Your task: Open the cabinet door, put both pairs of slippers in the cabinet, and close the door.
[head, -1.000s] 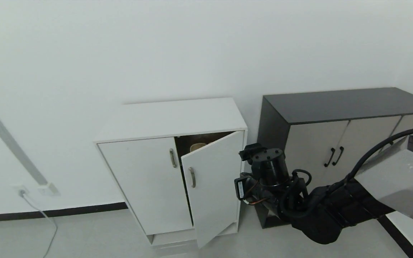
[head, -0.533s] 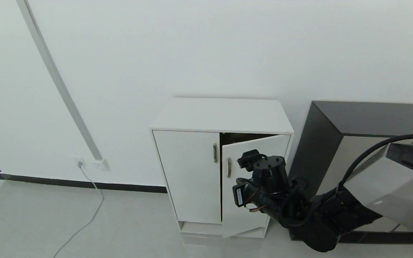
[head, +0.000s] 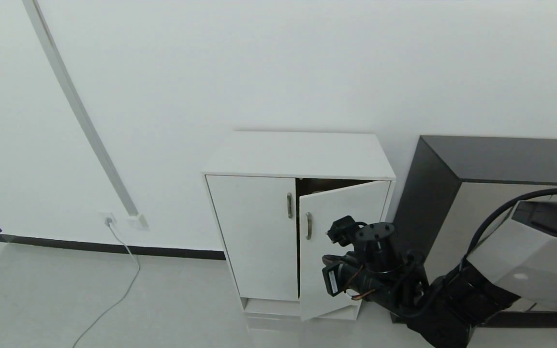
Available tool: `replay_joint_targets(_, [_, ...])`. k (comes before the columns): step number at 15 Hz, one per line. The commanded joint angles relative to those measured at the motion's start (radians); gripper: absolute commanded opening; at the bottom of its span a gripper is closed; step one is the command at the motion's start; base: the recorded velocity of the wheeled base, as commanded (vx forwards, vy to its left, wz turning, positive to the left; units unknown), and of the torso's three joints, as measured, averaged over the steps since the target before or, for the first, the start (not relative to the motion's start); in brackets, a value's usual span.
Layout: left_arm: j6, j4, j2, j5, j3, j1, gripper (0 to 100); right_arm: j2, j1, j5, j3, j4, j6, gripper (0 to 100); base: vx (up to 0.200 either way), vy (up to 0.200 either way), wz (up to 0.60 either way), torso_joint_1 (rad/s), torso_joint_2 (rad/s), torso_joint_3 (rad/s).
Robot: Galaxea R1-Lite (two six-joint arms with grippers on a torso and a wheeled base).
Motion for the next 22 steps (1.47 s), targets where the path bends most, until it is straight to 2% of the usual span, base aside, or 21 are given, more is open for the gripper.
replay_joint_targets(1, [0.0, 0.0, 0.001, 0.0, 0.0, 0.0, 0, 0.0, -0.007, 0.001, 0.004, -0.001, 0.0, 0, 0.2, 0.0, 0.0, -0.002, 0.0, 0.002])
replay_joint_targets(6, [0.0, 0.0, 0.001, 0.0, 0.0, 0.0, 0, 0.009, -0.008, 0.002, 0.004, -0.003, 0.0, 0, 0.2, 0.0, 0.0, 0.003, 0.0, 0.003])
replay_joint_targets(13, [-0.002, 0.0, 0.001, 0.0, 0.0, 0.0, 0, 0.017, -0.012, 0.002, -0.006, -0.004, 0.005, 0, 0.0, 0.0, 0.0, 0.0, 0.0, 0.0])
replay_joint_targets(22, [-0.002, 0.0, 0.001, 0.0, 0.0, 0.0, 0, 0.096, -0.091, 0.001, -0.105, -0.023, 0.009, 0, 0.0, 0.0, 0.0, 0.0, 0.0, 0.0])
